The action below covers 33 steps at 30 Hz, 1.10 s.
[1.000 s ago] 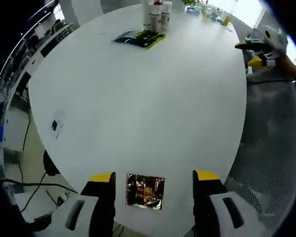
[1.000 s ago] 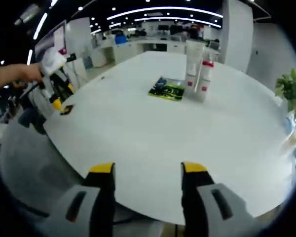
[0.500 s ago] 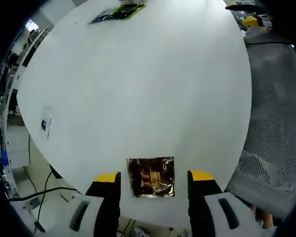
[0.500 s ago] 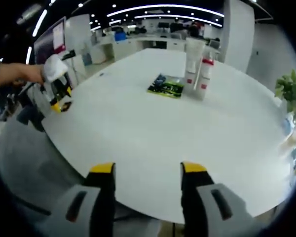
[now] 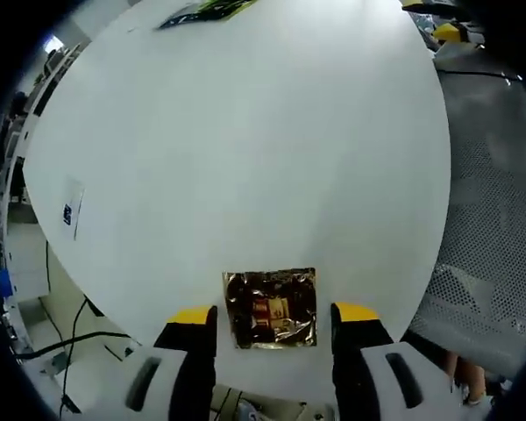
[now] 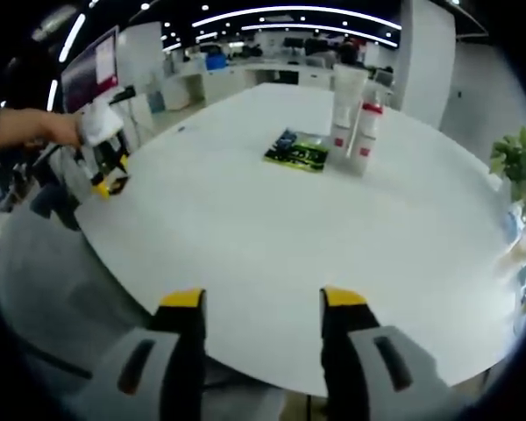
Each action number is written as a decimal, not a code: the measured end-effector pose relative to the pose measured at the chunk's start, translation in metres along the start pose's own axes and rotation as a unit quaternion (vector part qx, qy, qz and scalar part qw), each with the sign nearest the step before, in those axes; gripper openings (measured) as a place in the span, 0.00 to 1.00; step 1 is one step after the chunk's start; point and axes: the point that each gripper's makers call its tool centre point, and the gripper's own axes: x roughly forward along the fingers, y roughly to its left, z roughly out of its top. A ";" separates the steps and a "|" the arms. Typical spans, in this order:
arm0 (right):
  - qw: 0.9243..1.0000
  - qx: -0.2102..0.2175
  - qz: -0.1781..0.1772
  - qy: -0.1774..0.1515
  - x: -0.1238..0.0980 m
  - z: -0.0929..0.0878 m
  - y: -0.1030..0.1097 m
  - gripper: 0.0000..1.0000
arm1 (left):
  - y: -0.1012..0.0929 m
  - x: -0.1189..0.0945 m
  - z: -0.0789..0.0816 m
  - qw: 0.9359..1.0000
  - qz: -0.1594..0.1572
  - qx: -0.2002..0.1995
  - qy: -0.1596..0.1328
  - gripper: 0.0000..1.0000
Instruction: Arrange the skincare products in the storage area until every visible bottle or jar stands upright without overlapping.
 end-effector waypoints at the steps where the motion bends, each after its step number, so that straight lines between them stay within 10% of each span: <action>1: 1.000 -0.001 0.000 0.000 0.000 0.000 0.000 0.50 | 0.000 0.000 0.000 1.000 0.001 0.004 0.000 0.51; 3: 1.000 -0.001 0.000 0.000 0.000 0.000 0.000 0.50 | 0.000 -0.001 0.000 1.000 0.001 0.018 0.001 0.40; 33: 1.000 -0.004 0.005 -0.003 0.000 0.002 0.003 0.49 | -0.016 -0.028 0.026 0.999 -0.012 0.001 -0.046 0.39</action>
